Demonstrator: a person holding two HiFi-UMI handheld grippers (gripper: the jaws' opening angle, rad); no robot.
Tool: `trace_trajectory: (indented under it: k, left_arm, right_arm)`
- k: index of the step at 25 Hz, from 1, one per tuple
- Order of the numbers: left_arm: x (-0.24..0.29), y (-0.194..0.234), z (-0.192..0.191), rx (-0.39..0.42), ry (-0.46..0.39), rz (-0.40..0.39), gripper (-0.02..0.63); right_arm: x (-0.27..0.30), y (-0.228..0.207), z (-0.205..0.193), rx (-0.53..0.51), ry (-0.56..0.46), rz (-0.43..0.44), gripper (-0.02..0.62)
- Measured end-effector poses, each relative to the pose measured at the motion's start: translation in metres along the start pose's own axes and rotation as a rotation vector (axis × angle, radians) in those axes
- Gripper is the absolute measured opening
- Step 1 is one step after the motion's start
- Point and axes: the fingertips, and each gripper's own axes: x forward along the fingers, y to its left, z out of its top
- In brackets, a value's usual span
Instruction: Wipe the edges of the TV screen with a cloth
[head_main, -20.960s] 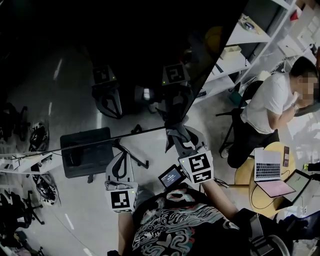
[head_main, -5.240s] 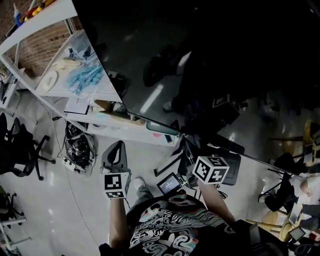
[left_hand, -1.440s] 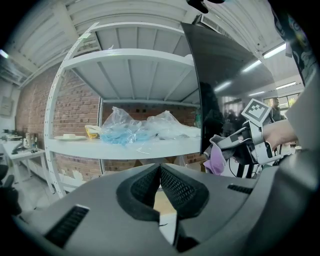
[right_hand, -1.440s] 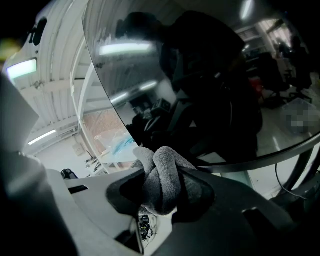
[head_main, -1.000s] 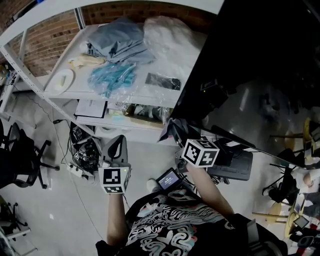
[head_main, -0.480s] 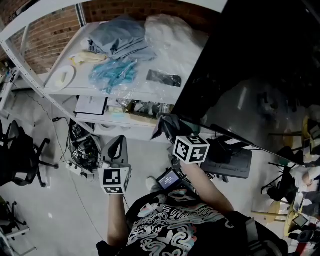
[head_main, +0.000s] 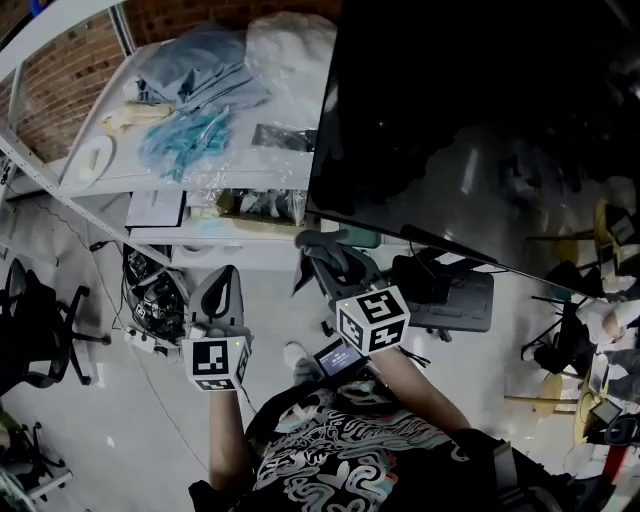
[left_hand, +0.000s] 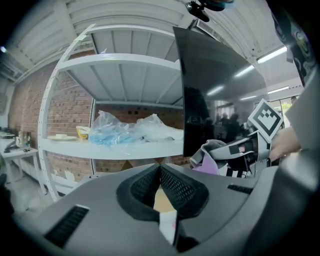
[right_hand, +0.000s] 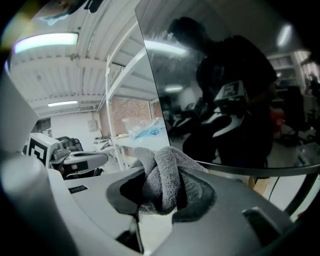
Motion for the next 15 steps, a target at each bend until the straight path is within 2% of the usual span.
trace_trajectory:
  k: [6,15]
  left_arm:
    - [-0.011,-0.048,-0.013,0.012,0.054,-0.017,0.018]
    - [-0.067,-0.130,-0.008,0.039,0.024,-0.003,0.018]
  right_arm:
    - [-0.071,-0.026,-0.001,-0.032,-0.067,-0.042,0.149]
    - [-0.203,-0.036,-0.036,-0.043,-0.104,-0.092,0.149]
